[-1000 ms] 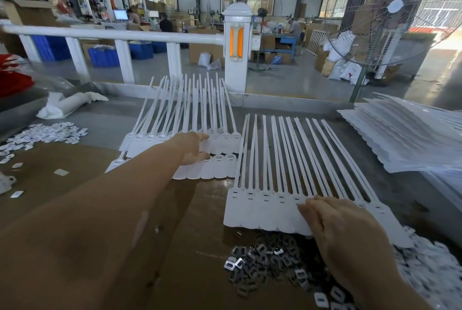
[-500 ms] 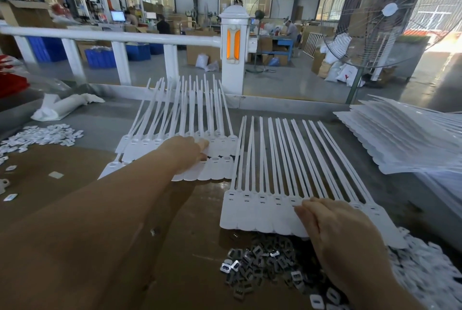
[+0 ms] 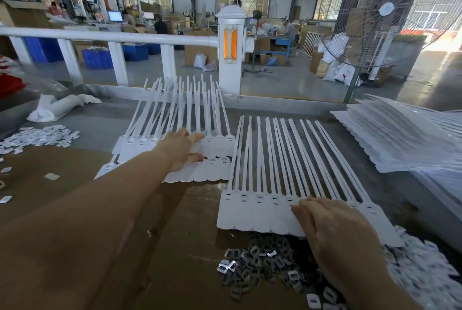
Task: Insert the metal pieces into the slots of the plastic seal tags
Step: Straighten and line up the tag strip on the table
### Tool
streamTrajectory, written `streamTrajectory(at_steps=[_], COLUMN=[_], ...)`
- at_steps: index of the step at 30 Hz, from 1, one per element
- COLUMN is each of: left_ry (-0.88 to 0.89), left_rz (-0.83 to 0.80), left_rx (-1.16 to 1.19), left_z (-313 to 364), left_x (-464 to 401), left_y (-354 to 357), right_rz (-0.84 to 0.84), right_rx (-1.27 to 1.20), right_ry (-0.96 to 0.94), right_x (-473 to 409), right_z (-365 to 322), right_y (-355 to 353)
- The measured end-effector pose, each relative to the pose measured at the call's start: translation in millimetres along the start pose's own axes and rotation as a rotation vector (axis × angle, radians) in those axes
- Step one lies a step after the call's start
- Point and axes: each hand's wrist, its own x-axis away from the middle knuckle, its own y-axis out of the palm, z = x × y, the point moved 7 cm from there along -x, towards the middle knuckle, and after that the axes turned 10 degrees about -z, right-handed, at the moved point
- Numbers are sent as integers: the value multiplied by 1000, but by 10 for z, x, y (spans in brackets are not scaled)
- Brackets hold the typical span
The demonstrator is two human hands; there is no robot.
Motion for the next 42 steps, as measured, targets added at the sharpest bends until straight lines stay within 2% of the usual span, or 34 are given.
streamTrajectory(at_steps=[4,12,21,26,33,42], left_ry=[30,-48,-9,14,3,-74], left_rz=[-20,-42,-20,-50,-45,52], left_rx=[55,272,252,99,1,-10], left_z=[45,-13,26,60,93,51], left_x=[6,-26,-18,3,18,40], left_y=[35,8,-29,0,14,-82], right_rz=[2,-2,-33,-37,-42,-23], right_rx=[12,5,-4,-6,-8,-9], right_ry=[2,4,10,17,18,14], right_x=[-1,7,2,7,5,6], right_z=[-9,-8,-1,8,3,20], right_y=[-5,-2,17,11,21,33])
